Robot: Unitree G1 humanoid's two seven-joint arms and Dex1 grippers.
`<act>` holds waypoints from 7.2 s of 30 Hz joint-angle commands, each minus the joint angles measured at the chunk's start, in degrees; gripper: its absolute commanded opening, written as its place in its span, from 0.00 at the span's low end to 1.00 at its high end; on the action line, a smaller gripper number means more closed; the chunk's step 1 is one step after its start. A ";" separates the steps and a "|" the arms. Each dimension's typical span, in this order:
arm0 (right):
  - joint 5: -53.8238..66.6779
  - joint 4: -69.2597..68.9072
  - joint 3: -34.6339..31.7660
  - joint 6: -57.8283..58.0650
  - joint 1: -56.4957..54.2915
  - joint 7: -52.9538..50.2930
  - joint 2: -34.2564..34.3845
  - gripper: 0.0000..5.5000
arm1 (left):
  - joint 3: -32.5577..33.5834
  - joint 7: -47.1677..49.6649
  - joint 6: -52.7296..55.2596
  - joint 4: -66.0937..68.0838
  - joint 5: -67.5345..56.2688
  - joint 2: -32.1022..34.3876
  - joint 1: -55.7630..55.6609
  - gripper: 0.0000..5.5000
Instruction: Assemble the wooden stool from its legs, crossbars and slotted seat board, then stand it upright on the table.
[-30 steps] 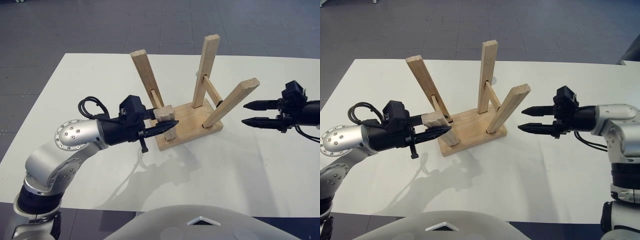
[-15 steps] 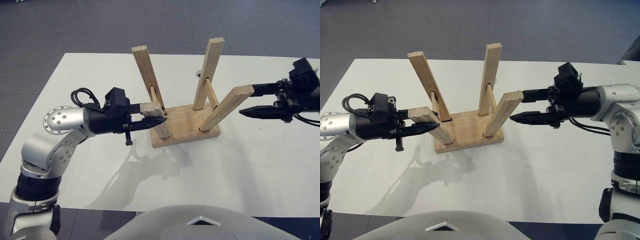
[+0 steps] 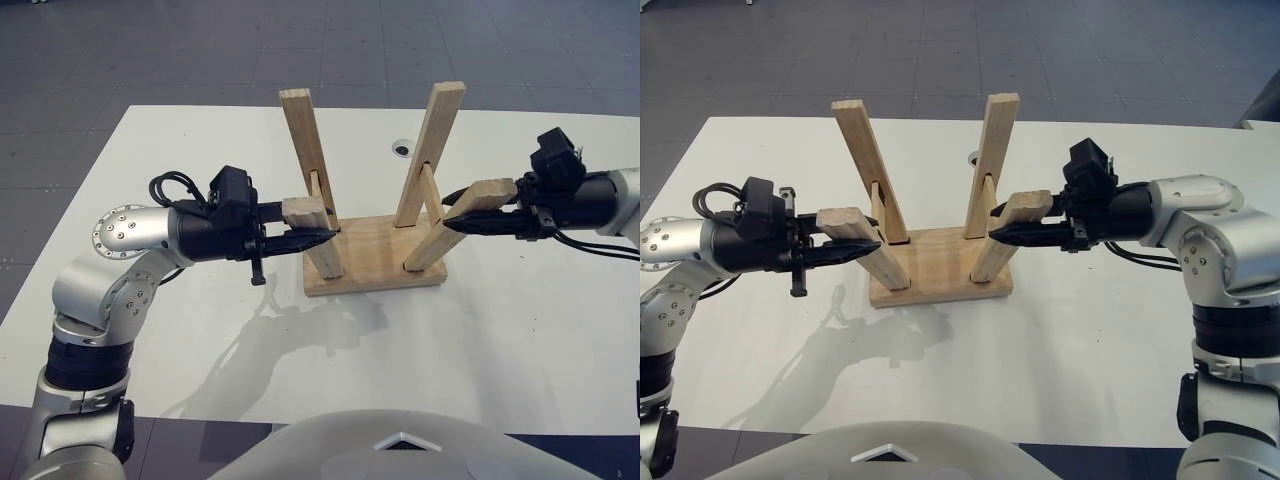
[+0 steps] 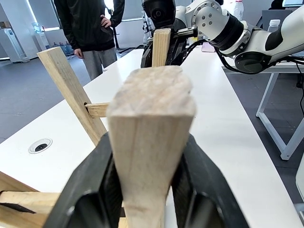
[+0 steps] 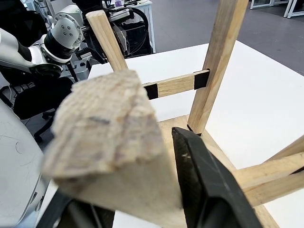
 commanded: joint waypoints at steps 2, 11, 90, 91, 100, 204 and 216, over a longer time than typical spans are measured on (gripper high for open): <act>5.88 -1.28 0.12 7.64 -0.61 0.21 -0.22 0.28 | 0.52 -0.75 0.99 0.96 -1.35 -0.75 -1.74 0.23; 23.77 0.93 -4.55 32.77 -4.10 -8.00 1.65 0.28 | 4.33 2.61 20.06 3.71 -17.45 1.54 -4.99 0.23; -23.58 30.37 15.79 -38.31 6.75 14.24 -0.45 0.93 | -0.07 -13.95 -1.41 18.06 17.05 -0.18 13.38 0.64; -23.64 29.68 15.71 -37.85 6.71 13.81 0.17 0.93 | -0.37 -13.71 -1.59 18.31 17.17 -0.22 13.03 0.64; -24.76 24.62 16.85 -32.36 7.56 10.62 4.13 0.93 | -2.72 -8.38 -4.79 18.39 18.86 -3.93 10.97 0.64; -22.99 44.98 -2.57 -41.98 -4.48 -63.02 32.56 0.99 | 5.57 48.28 -14.62 38.01 26.80 -26.87 -11.65 1.00; -28.25 42.52 -4.77 -42.60 -3.90 -67.70 36.15 0.99 | 5.05 48.51 -13.49 33.58 29.52 -28.45 -9.20 1.00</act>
